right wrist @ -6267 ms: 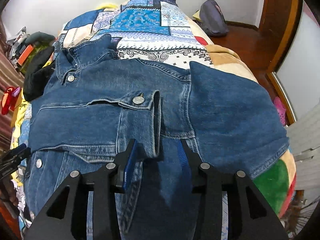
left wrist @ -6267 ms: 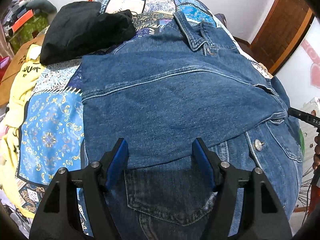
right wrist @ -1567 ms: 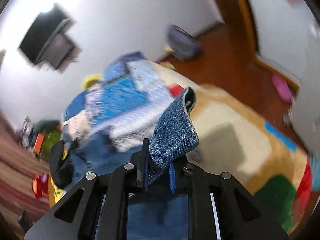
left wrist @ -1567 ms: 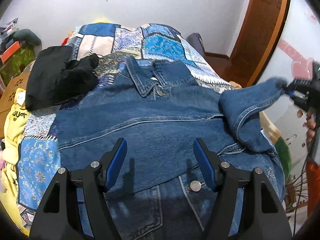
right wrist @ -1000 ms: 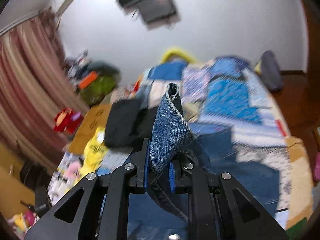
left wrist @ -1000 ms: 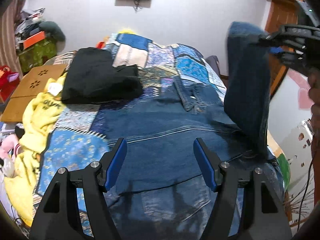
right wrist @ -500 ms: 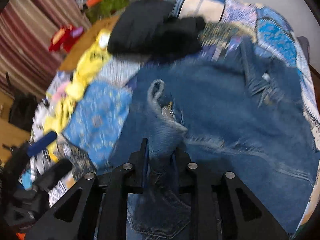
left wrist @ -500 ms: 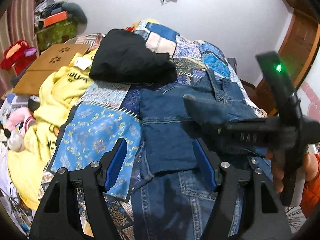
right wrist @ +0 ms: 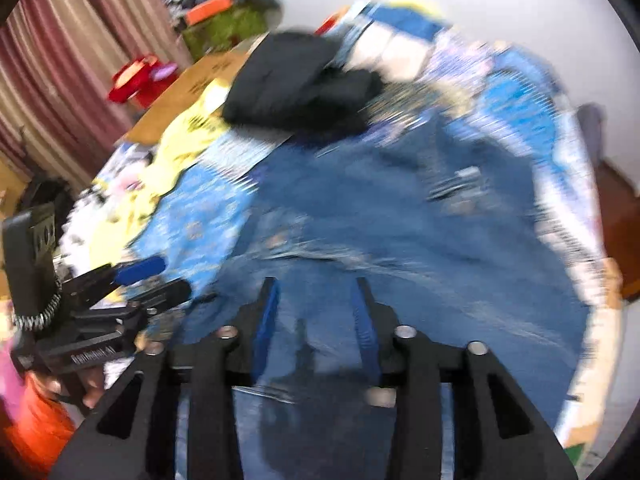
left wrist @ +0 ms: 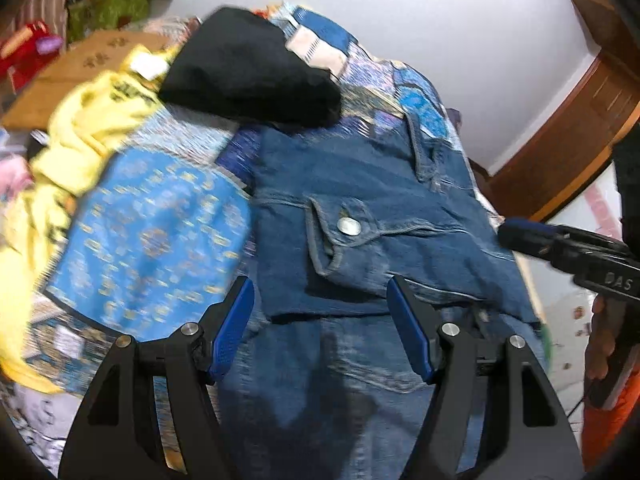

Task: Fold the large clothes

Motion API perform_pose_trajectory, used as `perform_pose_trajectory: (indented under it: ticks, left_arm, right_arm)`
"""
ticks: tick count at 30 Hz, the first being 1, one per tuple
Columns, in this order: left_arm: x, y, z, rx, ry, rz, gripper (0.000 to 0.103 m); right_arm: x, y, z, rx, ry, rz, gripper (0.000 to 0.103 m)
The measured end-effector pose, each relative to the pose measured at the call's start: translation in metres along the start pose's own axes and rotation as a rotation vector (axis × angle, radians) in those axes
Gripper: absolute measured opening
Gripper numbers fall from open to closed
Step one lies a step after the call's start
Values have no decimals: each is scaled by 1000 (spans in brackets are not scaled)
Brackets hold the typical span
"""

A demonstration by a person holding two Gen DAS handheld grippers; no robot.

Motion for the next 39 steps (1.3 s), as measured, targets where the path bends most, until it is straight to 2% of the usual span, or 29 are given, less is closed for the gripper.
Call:
perform_pose_trajectory:
  ticks: [3,7,9,12,14,17,19,21,22,27,31,32,33,35,39]
  left_arm:
    - [14,-5,10,-34,-48,-41,68]
    - [35,-11,23,-65,-87,-98,68]
    - [46,-14,29,-105,-132,-134,68]
    - [62,-16,36,-168,-209,-180,67]
    - [72,-15,37,-207,-221,-195,66]
    - [85,-7,35,-229,-180,-187,59]
    - [87,0,36,-195,-127,-156,47]
    - [87,8,38,-127,-57,-124,25]
    - [84,14,41,-84,-33,-97,24]
    - [48,47,64,77,-4,69,19]
    - [9,71,72,168,46,219,19]
    - [7,74,71,172,54,231,19]
    - [7,75,67,171,58,227,19]
    - [19,69,56,173,72,166,19]
    - [52,38,28,176,131,29,22]
  right_arm:
    - [-27,-5,36,-29,-157,86,57]
    - [-48,-30,80,-33,-287,102,58]
    - [-54,-46,99,13,-310,97,58]
    - [-60,-74,128,119,-299,78,58]
    - [-61,-90,145,189,-312,67,58]
    - [-63,-112,167,273,-332,53,58]
    - [-66,-122,179,326,-341,55,58]
    - [-72,-127,186,354,-346,70,58]
    - [-74,-128,190,368,-353,84,59]
    - [-83,-123,210,401,-384,141,58]
    - [-74,-123,213,446,-318,132,59]
    - [-70,-125,212,453,-304,121,59]
    - [-64,-126,211,463,-288,101,59]
    - [-52,-131,208,473,-273,62,59]
    - [-32,-142,200,469,-258,-1,59]
Point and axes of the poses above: each gripper's, at about its wrist camera, not at the fingertips, and x roughly the way its jaws point, z to its right, y to its top, the point moved 7 cm from there along x, roughly the way its jaws point, and after that the axes turned 7 degrees about z, right-handed, at the moved point
